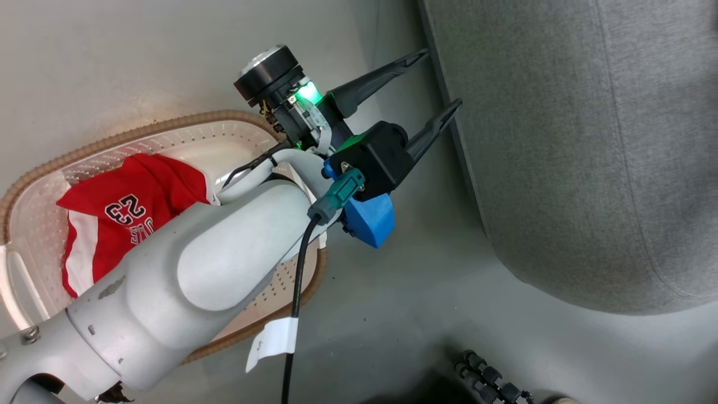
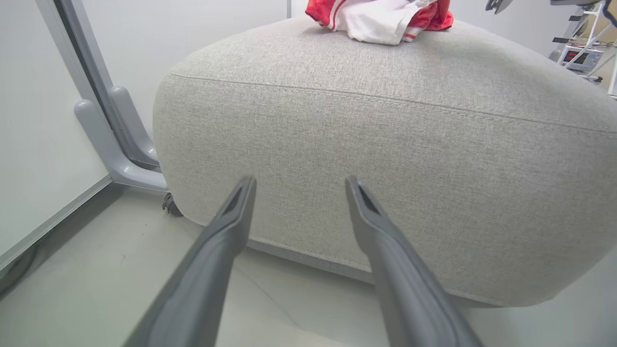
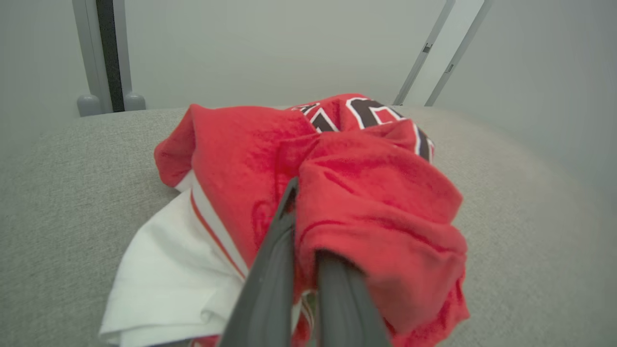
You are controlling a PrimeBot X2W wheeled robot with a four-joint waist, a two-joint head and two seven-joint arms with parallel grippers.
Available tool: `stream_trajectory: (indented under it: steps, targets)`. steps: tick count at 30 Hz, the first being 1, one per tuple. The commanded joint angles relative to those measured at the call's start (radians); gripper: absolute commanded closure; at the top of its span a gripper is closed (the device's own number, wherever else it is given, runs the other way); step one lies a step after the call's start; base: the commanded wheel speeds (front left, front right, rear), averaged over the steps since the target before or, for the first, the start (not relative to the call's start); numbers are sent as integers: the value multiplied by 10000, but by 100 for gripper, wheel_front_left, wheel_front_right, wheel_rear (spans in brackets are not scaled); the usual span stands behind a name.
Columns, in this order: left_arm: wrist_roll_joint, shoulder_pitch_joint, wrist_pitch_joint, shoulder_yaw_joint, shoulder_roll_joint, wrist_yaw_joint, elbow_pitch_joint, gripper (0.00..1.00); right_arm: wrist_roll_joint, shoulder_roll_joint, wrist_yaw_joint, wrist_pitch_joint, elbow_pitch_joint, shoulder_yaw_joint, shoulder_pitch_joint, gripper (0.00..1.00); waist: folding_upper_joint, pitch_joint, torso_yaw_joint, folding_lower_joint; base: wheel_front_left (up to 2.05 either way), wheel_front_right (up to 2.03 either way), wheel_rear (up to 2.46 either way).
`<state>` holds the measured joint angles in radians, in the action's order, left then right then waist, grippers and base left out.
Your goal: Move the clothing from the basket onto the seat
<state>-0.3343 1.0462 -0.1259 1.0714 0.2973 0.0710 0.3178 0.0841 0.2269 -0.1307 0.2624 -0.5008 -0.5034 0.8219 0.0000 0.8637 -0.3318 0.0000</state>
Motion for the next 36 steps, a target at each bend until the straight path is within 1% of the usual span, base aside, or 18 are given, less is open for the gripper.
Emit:
stream_trajectory:
  steps: [1, 5, 11, 15, 20, 25, 29, 36]
  targets:
    - [-20, -88, -96, -12, -7, -27, 38, 0, 55, 68, -1, 36, 0, -19, -234, 0, 0, -203, -21, 0, 0, 0, 0]
    - [-123, -226, -364, -13, -112, -103, 203, 0, -17, -134, -1, 36, 404, 55, -904, 0, 0, -687, -33, 0, 0, 0, 0]
    - [-408, -591, -866, -136, -357, -239, 597, 0, -185, -504, -1, 38, 1438, 117, -2455, 0, 0, -1723, 20, 0, 0, 0, 0]
    - [-647, -977, -1194, -377, -520, -415, 853, 0, -239, -605, -1, 36, 2128, 149, -3293, 0, 0, -2527, 222, 0, 0, 0, 0]
    - [-916, -1556, -1386, -908, -677, -694, 1015, 0, -325, -602, -1, 36, 2957, 701, -3975, 0, 0, -3580, 614, 0, 0, 0, 0]
    - [-856, -2459, -1399, -2072, -713, -977, 387, 0, -465, -618, -1, 36, 3443, 1596, -4390, 0, 0, -4622, 1195, 0, 0, 0, 0]
    - [-573, -3247, -1402, -3163, -745, -1179, -164, 0, -478, -618, -1, 36, 3614, 2429, -4639, 0, 0, -5305, 1727, 0, 0, 0, 0]
    - [-21, -4841, -1404, -5010, -866, -1231, -770, 0, -377, -702, -1, 36, 3683, 3454, -4929, 0, 0, -6314, 2584, 0, 0, 0, 0]
